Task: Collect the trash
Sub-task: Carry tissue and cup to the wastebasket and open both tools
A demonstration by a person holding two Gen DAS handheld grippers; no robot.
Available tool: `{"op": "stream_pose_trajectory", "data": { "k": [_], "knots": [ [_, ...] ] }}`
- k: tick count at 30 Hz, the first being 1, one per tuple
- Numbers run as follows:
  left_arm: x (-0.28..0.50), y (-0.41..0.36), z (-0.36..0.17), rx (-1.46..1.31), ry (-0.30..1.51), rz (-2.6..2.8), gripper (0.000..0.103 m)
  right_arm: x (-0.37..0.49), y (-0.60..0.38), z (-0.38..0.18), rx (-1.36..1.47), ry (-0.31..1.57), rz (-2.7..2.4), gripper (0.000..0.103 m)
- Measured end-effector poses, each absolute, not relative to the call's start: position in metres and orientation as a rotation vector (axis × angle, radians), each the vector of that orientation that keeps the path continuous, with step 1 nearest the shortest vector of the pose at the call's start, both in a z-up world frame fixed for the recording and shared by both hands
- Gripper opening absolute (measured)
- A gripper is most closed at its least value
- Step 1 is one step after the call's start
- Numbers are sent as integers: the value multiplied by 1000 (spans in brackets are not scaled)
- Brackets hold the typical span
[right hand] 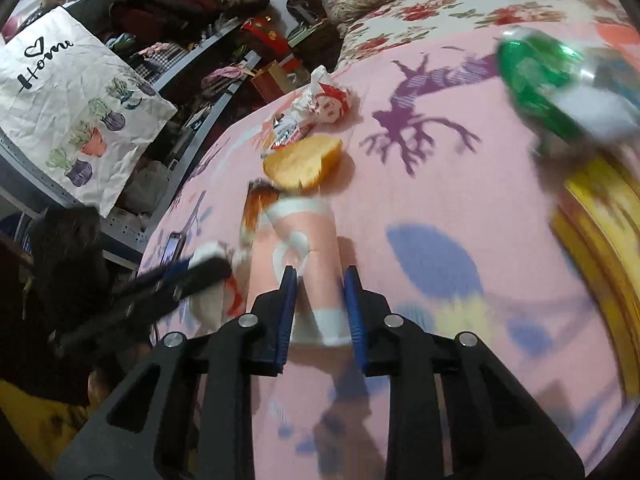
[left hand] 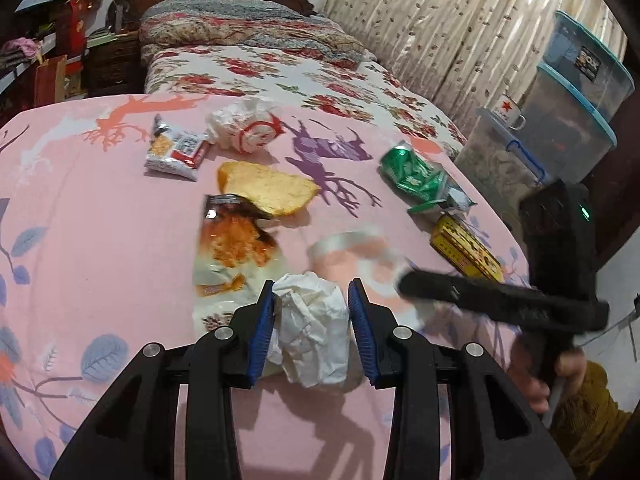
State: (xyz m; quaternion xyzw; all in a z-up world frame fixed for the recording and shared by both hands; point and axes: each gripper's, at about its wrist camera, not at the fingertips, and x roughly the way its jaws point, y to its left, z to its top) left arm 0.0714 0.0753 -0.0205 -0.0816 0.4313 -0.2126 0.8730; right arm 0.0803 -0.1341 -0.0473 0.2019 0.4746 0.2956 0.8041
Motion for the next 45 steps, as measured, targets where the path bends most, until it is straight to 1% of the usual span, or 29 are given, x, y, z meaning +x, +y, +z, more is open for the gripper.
{"op": "stream_pose_trajectory", "data": {
  "k": [5, 9, 12, 17, 25, 39, 45],
  "knots": [
    [61, 47, -16, -134, 906, -531, 33, 27, -183, -41, 517, 940, 532, 25],
    [58, 17, -8, -116, 906, -618, 32, -6, -230, -51, 669, 906, 435, 24],
    [60, -6, -3, -108, 913, -678, 32, -23, -257, -52, 725, 878, 383, 24],
    [67, -59, 10, -65, 920, -788, 32, -51, -317, -45, 816, 761, 275, 24],
    [82, -181, 19, 62, 947, -983, 32, -72, -394, -51, 926, 655, 155, 24],
    [126, -394, 17, 213, 1012, -1148, 32, -83, -552, -45, 998, 465, -91, 24],
    [147, -483, 6, 263, 1030, -1170, 33, -72, -613, -59, 1017, 464, -216, 25]
  ]
}}
